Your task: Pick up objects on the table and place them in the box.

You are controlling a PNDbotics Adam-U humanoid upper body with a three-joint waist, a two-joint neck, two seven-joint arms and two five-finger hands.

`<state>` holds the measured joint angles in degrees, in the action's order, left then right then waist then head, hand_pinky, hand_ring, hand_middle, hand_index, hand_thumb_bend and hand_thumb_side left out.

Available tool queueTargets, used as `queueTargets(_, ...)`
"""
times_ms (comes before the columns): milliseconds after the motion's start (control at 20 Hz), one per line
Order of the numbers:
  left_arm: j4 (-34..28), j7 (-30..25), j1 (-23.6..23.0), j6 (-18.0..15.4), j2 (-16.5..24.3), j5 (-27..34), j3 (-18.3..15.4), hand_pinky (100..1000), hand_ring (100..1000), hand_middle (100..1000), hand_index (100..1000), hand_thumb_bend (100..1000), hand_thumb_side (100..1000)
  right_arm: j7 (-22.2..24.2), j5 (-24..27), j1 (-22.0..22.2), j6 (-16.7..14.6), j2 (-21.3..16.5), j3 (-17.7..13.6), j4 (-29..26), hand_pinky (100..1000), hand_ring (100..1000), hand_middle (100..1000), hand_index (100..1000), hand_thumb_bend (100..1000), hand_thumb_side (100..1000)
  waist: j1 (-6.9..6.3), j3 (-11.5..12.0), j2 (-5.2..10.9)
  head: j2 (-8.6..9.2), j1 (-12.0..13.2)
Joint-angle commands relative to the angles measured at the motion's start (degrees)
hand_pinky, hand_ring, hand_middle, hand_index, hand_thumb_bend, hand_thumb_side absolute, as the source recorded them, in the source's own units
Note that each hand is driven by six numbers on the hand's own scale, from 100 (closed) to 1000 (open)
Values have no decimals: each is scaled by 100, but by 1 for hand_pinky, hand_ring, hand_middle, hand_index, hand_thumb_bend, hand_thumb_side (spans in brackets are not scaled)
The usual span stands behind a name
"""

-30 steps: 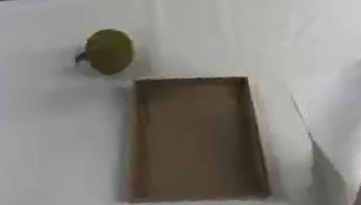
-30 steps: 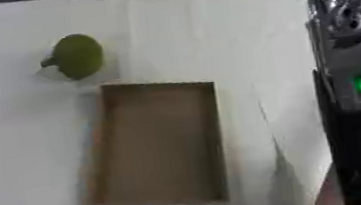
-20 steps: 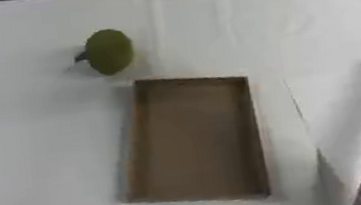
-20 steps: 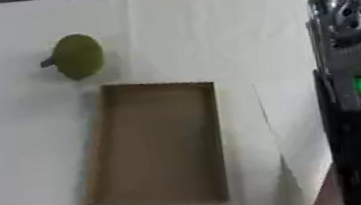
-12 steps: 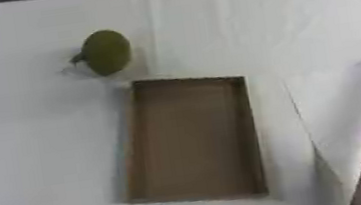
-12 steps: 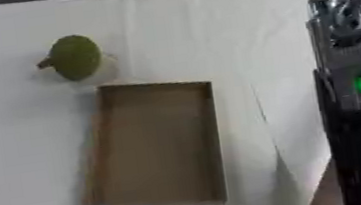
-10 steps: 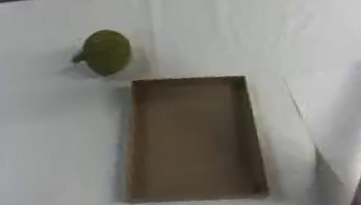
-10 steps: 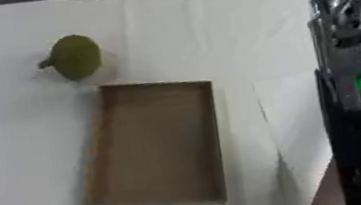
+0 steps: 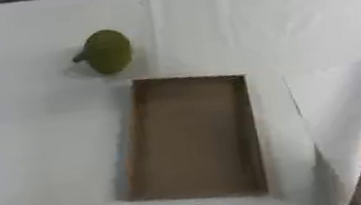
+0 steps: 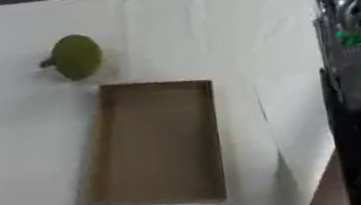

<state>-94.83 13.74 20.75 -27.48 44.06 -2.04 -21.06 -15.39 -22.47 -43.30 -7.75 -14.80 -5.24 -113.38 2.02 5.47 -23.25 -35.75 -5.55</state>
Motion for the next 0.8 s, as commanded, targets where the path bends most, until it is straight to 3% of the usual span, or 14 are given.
queueTargets(50,191,-152,266,81,485,-122,174,764,757,706,863,100,484,76,41,-82,-26,-24,74,-121,835,542,676,760,100,557,-103,-98,166,-47,138)
queueTargets(250,779,-513,852,175,815,-481,760,780,767,718,868,100,452,126,67,-89,-36,12,95,-121,835,542,676,760,100,557,-96,-118,186,-96,169)
queueTargets(350,1081,-699,1132,112,777,-667,1032,817,797,753,898,100,503,123,64,-77,-30,-2,83,-121,834,542,676,760,100,556,-88,-83,195,-107,138)
queueTargets(600,1830,-1160,1851,117,645,-1128,1715,841,814,770,916,100,502,192,89,-110,-31,47,146,-121,833,542,676,760,100,555,-85,-137,229,-160,217)
queueTargets(800,2379,-1511,2421,-101,461,-1479,1998,873,834,792,934,100,528,217,95,-102,-31,55,160,-121,829,542,675,760,100,555,-92,-128,264,-195,259)
